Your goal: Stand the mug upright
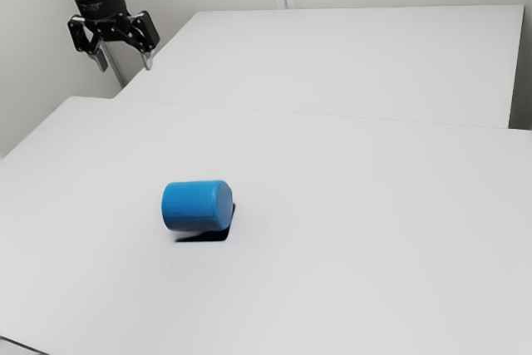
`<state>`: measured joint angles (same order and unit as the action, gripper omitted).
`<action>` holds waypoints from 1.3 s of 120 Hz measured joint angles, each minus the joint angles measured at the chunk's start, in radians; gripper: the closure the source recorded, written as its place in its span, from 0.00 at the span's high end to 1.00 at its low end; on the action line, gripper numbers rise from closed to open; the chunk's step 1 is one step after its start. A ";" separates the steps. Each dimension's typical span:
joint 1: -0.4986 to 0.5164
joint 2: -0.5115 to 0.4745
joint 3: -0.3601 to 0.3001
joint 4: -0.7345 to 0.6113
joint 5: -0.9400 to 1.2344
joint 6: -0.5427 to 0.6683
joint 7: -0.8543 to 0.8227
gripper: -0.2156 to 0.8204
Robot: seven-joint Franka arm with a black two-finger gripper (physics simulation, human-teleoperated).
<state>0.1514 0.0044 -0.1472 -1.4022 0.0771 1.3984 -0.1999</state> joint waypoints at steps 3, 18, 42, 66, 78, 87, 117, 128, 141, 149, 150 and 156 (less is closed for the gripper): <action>0.001 0.000 0.000 -0.002 -0.001 0.005 -0.001 0.79; 0.004 -0.004 0.004 -0.020 -0.007 0.028 -0.008 0.79; -0.118 -0.115 0.240 -0.360 -0.180 0.180 0.033 0.79; -0.005 -0.116 0.425 -0.582 -0.496 0.374 0.187 0.79; -0.005 -0.053 0.469 -0.627 -0.677 0.440 0.294 0.79; 0.021 0.002 0.483 -0.670 -0.823 0.475 0.388 0.79; 0.076 0.147 0.486 -0.793 -1.225 0.513 0.738 0.79; 0.078 0.171 0.486 -0.824 -1.328 0.503 0.854 0.79; 0.083 0.186 0.486 -0.867 -1.433 0.480 0.974 0.79; 0.083 0.193 0.486 -0.880 -1.479 0.466 1.039 0.79; 0.084 0.193 0.486 -0.882 -1.483 0.465 1.046 0.79; 0.084 0.194 0.483 -0.898 -1.509 0.456 1.089 0.79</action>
<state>0.2352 0.1983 0.3363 -2.3001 -1.4322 1.8547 0.8892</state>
